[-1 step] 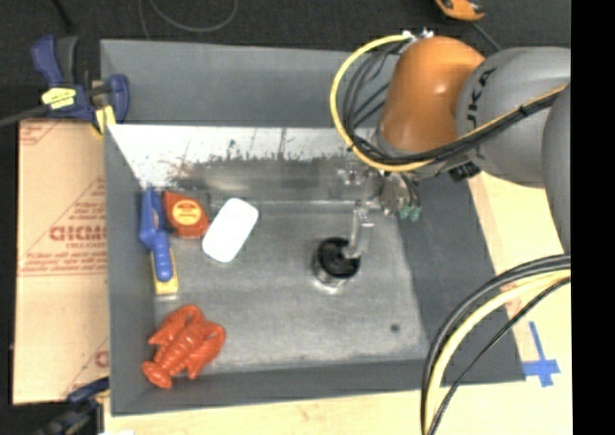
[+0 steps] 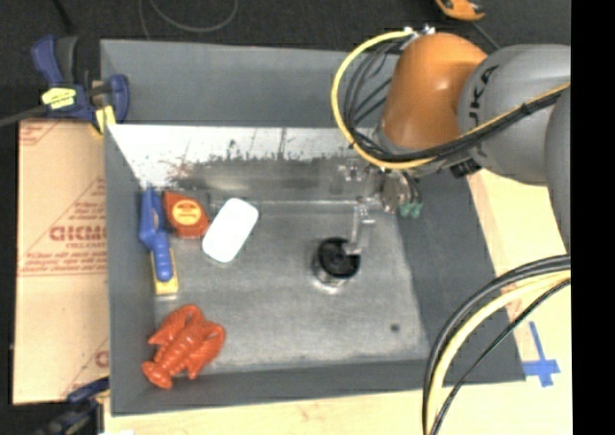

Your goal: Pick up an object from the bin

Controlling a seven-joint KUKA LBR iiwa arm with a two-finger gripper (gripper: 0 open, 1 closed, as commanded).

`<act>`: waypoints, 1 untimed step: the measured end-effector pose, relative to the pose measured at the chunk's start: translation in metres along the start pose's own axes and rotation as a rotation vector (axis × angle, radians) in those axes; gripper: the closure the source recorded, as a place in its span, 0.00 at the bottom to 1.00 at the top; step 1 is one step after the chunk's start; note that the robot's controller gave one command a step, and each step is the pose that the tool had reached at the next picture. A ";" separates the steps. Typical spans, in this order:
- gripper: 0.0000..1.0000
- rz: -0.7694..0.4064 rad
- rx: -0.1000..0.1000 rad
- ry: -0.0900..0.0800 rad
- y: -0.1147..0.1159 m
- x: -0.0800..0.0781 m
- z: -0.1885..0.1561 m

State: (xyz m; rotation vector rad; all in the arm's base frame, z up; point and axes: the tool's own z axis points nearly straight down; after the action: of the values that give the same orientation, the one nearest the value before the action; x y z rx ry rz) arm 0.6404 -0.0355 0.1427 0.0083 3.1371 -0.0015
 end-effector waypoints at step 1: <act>0.00 -0.081 0.001 -0.005 -0.017 0.005 0.040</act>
Offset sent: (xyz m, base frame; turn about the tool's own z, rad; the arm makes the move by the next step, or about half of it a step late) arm -0.0156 -0.0294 -0.0727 -0.0530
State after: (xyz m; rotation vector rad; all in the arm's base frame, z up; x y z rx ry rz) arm 0.6359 -0.0529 0.1024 -0.1190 3.1297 -0.0027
